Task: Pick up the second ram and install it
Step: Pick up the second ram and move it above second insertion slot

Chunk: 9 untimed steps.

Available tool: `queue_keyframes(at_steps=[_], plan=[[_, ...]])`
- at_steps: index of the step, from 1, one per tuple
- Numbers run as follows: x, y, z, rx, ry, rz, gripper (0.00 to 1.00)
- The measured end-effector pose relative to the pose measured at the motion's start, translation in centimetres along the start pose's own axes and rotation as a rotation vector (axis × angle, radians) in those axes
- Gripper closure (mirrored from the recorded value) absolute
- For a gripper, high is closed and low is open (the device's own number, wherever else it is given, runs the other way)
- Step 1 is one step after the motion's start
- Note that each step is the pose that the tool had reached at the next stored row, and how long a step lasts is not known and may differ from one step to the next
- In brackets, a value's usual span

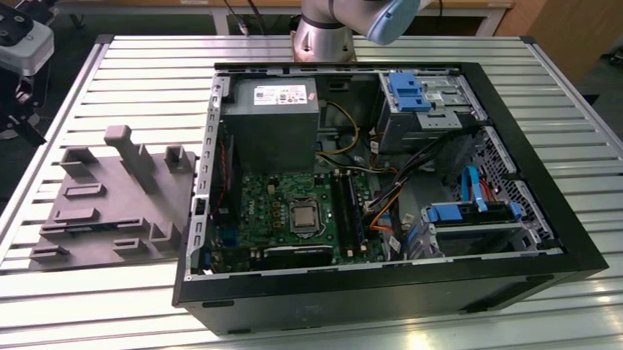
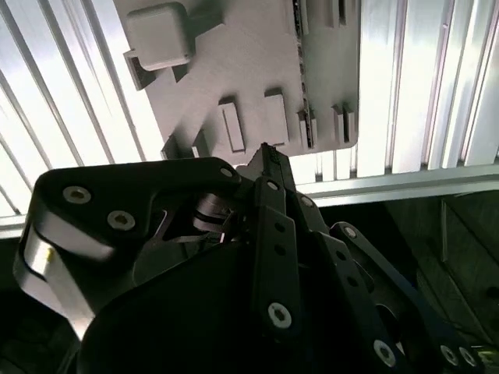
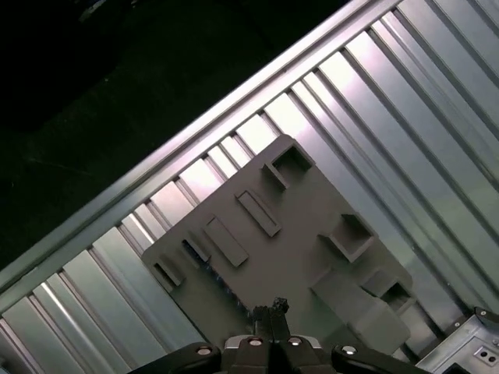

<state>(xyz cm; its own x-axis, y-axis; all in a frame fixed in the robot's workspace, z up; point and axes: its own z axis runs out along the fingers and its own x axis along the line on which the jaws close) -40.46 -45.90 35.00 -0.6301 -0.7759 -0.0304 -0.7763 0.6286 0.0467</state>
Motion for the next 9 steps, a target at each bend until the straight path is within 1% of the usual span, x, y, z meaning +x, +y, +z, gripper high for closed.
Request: queue_keyframes(at_steps=[9], plan=[[0.0,0.0,0.01,-0.0035,0.0054,-0.115,0.89]])
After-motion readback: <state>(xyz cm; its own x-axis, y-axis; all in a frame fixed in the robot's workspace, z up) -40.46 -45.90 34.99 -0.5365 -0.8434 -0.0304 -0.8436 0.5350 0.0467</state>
